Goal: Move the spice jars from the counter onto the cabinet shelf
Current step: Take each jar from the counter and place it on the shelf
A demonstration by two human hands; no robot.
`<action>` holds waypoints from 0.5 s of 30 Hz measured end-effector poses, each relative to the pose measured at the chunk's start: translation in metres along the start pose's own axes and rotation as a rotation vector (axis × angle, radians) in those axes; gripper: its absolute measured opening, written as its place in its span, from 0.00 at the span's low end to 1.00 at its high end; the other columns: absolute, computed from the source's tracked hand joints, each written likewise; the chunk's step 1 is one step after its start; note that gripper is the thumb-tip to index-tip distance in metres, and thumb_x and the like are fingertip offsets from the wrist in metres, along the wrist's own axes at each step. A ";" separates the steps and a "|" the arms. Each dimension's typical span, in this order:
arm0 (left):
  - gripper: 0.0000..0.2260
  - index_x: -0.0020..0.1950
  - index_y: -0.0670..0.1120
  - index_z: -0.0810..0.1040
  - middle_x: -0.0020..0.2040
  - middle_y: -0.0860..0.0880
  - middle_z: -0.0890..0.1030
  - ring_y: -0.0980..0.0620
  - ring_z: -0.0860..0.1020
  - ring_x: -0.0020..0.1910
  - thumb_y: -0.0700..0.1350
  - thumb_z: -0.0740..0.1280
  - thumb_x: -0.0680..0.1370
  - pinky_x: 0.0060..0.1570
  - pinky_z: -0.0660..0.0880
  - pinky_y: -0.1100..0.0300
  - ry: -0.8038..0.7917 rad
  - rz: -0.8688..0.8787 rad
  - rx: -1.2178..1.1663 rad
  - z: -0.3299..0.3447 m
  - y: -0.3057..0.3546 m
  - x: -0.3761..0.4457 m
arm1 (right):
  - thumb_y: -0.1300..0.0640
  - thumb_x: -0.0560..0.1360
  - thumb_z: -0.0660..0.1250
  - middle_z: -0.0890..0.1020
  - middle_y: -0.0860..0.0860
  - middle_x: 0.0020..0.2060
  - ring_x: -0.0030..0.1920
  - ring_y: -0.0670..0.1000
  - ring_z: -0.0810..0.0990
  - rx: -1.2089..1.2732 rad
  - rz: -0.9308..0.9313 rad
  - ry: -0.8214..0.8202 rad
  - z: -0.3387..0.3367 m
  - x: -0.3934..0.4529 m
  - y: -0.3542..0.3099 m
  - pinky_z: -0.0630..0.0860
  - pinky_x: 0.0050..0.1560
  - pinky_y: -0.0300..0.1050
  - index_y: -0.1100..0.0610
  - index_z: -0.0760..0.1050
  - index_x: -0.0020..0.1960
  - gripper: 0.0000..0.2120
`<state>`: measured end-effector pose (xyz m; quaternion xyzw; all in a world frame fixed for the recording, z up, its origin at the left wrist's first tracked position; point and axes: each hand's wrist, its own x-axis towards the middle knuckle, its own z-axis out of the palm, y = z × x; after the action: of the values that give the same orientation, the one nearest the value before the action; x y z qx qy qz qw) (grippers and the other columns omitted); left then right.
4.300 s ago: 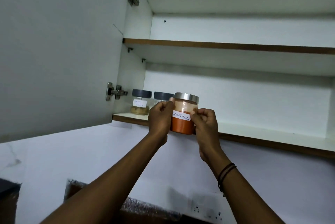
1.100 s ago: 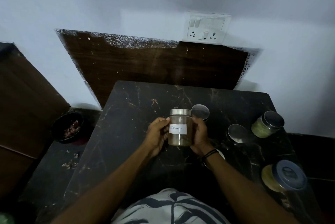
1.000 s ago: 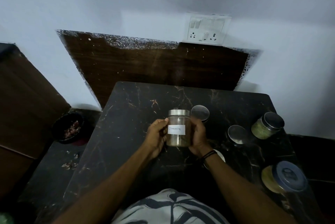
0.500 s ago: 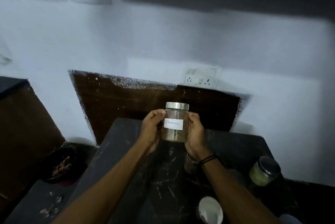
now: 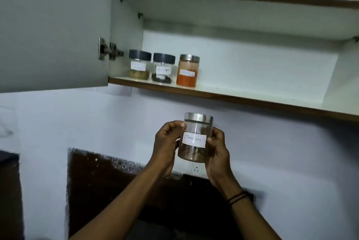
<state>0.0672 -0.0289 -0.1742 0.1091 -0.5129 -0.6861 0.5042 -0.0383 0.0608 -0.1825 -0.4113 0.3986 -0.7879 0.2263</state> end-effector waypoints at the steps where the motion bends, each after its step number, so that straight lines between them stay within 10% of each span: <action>1: 0.05 0.50 0.47 0.82 0.45 0.51 0.85 0.57 0.81 0.41 0.46 0.70 0.77 0.42 0.76 0.59 -0.004 0.020 0.013 0.004 0.007 0.004 | 0.54 0.71 0.61 0.82 0.53 0.53 0.50 0.53 0.83 -0.030 -0.021 -0.003 0.002 0.004 -0.007 0.81 0.44 0.51 0.54 0.73 0.59 0.18; 8: 0.09 0.48 0.45 0.83 0.41 0.51 0.86 0.58 0.82 0.38 0.50 0.70 0.77 0.36 0.77 0.67 0.063 0.213 0.129 0.030 0.046 0.029 | 0.51 0.75 0.61 0.84 0.44 0.51 0.47 0.41 0.82 -0.243 -0.186 0.019 0.018 0.034 -0.046 0.77 0.39 0.32 0.51 0.76 0.63 0.18; 15: 0.10 0.45 0.47 0.83 0.41 0.50 0.85 0.52 0.83 0.43 0.53 0.71 0.76 0.40 0.80 0.57 0.118 0.455 0.265 0.080 0.095 0.067 | 0.52 0.78 0.66 0.82 0.48 0.51 0.51 0.47 0.81 -0.323 -0.394 0.265 0.032 0.079 -0.096 0.78 0.47 0.42 0.49 0.74 0.54 0.05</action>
<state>0.0378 -0.0324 -0.0359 0.0961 -0.5793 -0.4744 0.6559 -0.0589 0.0476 -0.0565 -0.4050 0.4576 -0.7898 -0.0535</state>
